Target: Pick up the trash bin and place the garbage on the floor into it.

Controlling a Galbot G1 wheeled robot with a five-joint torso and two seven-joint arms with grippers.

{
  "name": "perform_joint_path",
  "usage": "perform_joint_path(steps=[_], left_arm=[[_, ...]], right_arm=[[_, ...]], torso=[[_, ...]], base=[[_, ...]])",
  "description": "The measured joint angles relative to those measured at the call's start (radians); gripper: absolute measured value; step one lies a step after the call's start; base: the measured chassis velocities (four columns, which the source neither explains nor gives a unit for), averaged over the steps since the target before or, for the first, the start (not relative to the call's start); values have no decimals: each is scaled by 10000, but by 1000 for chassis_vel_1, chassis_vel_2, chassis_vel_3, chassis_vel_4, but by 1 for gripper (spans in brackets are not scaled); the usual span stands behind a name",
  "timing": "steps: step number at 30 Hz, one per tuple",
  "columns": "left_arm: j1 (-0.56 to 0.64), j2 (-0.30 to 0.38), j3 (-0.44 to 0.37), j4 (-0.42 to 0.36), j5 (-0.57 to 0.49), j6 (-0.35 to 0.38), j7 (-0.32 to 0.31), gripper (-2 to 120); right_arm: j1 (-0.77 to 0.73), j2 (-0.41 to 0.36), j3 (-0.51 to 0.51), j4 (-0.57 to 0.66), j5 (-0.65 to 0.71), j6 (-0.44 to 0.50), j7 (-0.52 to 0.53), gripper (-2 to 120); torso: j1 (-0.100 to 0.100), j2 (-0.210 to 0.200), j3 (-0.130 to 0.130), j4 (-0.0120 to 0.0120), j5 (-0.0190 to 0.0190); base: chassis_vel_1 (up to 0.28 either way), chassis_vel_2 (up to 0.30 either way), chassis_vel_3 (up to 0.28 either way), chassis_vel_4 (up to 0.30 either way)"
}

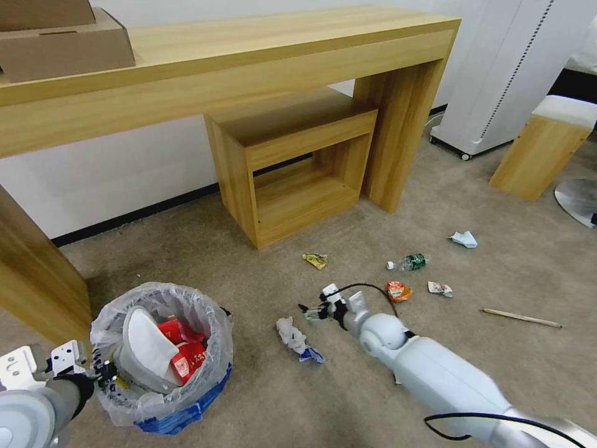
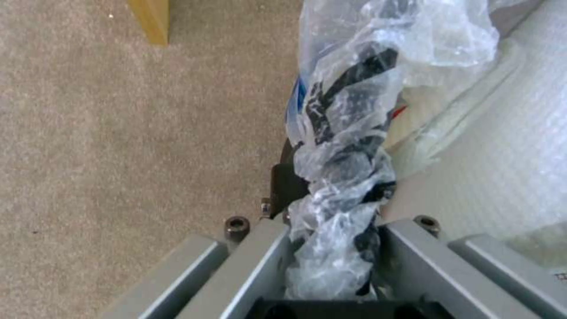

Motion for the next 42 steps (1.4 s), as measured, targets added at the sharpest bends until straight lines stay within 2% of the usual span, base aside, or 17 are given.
perform_joint_path(steps=[9, 29, 36, 39, 40, 42], left_arm=[[-53, -104, 85, 106, 99, 0, 6, 0], [-103, -512, 339, 228, 462, 7, 56, 0], [-45, -562, 343, 218, 540, 11, 91, 0], [-41, -562, 338, 194, 542, 12, 96, 0], [-36, -566, 338, 176, 557, 12, 97, 0], [-35, -573, 345, 172, 568, 11, 100, 0]], right_arm=[[-274, 760, -145, -546, 167, -699, 557, 100], [-553, 1677, -194, -2150, -304, -69, 327, 100], [-677, 1791, -82, -2361, -454, 64, 261, 100], [-705, 1797, -60, -2397, -456, 99, 265, 96], [-721, 1797, -18, -2416, -458, 139, 258, 89], [-728, 1795, 0, -2418, -456, 149, 250, 86]], torso=[[-1, 0, -1, -2, 1], [-1, 0, -1, 0, 3], [0, -1, 0, 0, 2], [-1, 0, -1, 0, 2], [-1, -1, -1, -1, 2], [-1, -1, -1, -1, 3]], base=[[0, 0, 0, 0], [0, 0, 0, 0], [0, 0, 0, 0], [0, 0, 0, 0], [0, 0, 0, 0], [0, 0, 0, 0]])
